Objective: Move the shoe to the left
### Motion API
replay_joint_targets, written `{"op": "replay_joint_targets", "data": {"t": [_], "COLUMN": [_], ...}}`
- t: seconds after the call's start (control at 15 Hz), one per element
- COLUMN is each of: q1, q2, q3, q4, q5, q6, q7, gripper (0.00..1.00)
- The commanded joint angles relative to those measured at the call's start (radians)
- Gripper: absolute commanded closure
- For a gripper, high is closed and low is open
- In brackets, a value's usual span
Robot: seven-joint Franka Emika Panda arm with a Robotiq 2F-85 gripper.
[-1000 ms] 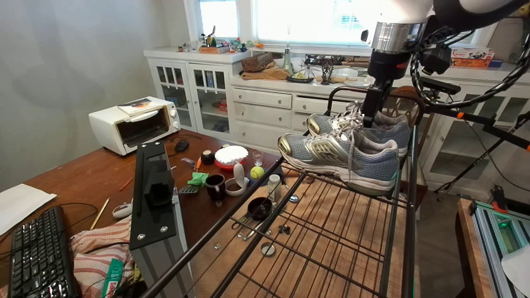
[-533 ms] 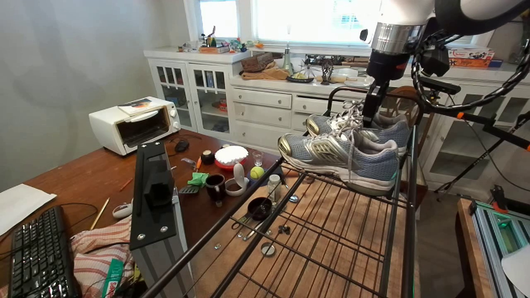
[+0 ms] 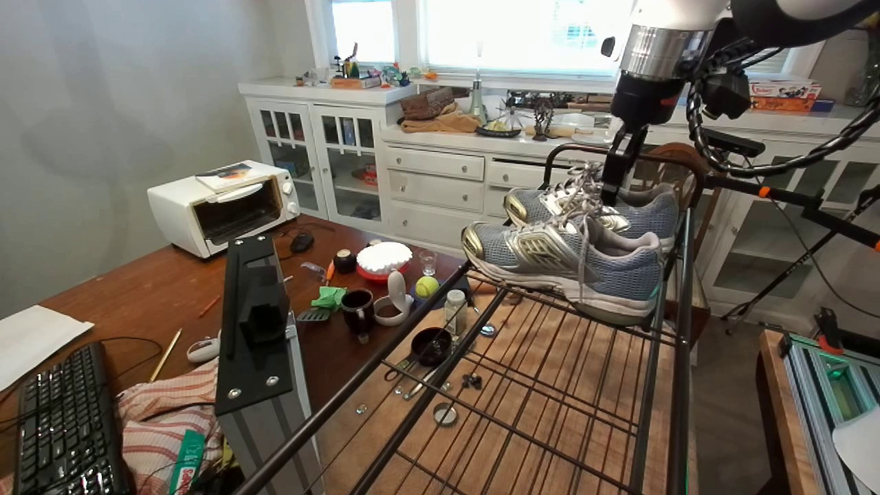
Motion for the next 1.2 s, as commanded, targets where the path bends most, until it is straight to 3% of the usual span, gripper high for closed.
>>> {"op": "replay_joint_targets", "data": {"t": [0.0, 0.4, 1.13], "q1": [0.014, 0.027, 0.121], "q2": [-0.063, -0.082, 0.132], "q3": [0.013, 0.071, 0.177], "q4": [0.011, 0.148, 0.475], "q5": [0.014, -0.002, 0.03], "q6": [-0.014, -0.077, -0.217], "q7": [0.019, 0.051, 0.099], "gripper": [0.92, 0.93, 0.93]}}
